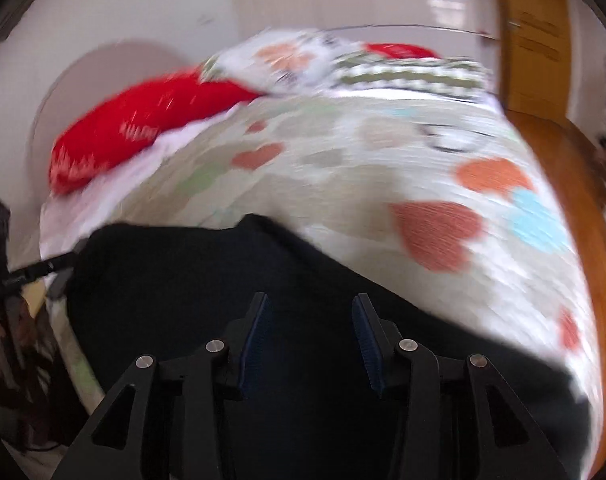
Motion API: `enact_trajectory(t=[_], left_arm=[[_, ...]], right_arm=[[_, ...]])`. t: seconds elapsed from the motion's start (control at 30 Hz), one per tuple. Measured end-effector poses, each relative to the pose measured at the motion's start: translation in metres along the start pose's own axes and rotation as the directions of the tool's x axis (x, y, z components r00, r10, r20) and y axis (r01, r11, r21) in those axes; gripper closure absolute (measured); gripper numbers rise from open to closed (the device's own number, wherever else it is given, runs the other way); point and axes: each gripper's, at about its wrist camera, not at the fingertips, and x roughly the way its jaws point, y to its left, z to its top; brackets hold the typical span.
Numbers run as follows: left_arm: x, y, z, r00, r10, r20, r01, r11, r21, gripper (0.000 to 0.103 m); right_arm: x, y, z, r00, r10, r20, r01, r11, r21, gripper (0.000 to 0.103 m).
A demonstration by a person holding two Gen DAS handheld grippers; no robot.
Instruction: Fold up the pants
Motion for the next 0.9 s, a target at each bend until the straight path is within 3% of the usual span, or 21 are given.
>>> enact_trajectory(t=[0.17, 0.2, 0.23, 0.27, 0.47, 0.57, 0.63, 0.7, 0.8, 0.9], left_arm=[[0.014, -0.011, 0.006, 1.0, -0.004, -0.017, 0.005, 0.999, 0.031, 0.045], [0.017, -0.012, 0.007, 1.0, -0.005, -0.018, 0.005, 0.999, 0.035, 0.045], [0.018, -0.013, 0.007, 1.0, -0.002, -0.019, 0.003, 0.999, 0.039, 0.045], [0.019, -0.013, 0.008, 1.0, 0.0, -0.018, 0.0, 0.999, 0.042, 0.045], [0.02, -0.006, 0.016, 1.0, 0.002, -0.013, -0.002, 1.0, 0.03, 0.045], [0.02, -0.004, 0.019, 1.0, 0.0, -0.009, 0.001, 1.0, 0.013, 0.045], [0.021, -0.005, 0.018, 1.0, 0.001, -0.013, -0.001, 1.0, 0.015, 0.045], [0.02, -0.005, 0.017, 1.0, 0.004, -0.017, -0.004, 1.0, 0.027, 0.045], [0.016, -0.002, 0.015, 1.0, 0.012, -0.015, -0.012, 0.999, 0.04, 0.045], [0.013, 0.007, 0.016, 0.999, 0.032, 0.003, -0.032, 0.999, 0.018, 0.042]], right_arm=[[0.049, 0.005, 0.019, 0.998, 0.044, -0.036, -0.045, 0.999, -0.031, 0.057], [0.055, 0.007, 0.021, 0.998, 0.05, -0.05, -0.052, 0.998, -0.04, 0.061], [0.059, 0.007, 0.022, 0.996, 0.055, -0.069, -0.058, 0.997, -0.044, 0.086], [0.062, 0.007, 0.024, 0.994, 0.063, -0.088, -0.067, 0.997, -0.04, 0.102], [0.059, 0.009, 0.052, 0.998, 0.053, -0.04, -0.054, 0.998, -0.034, 0.102], [0.079, 0.01, 0.054, 0.998, -0.006, -0.065, 0.004, 1.0, -0.03, 0.102], [0.085, 0.005, 0.047, 0.996, 0.014, -0.083, -0.013, 1.0, 0.016, 0.1], [0.07, -0.005, 0.039, 0.999, 0.028, -0.043, -0.025, 0.997, 0.079, 0.094], [0.028, -0.022, 0.026, 1.0, -0.017, 0.007, 0.016, 0.991, 0.131, 0.064], [-0.025, -0.033, 0.003, 0.996, -0.043, 0.076, 0.032, 0.989, 0.141, 0.064]])
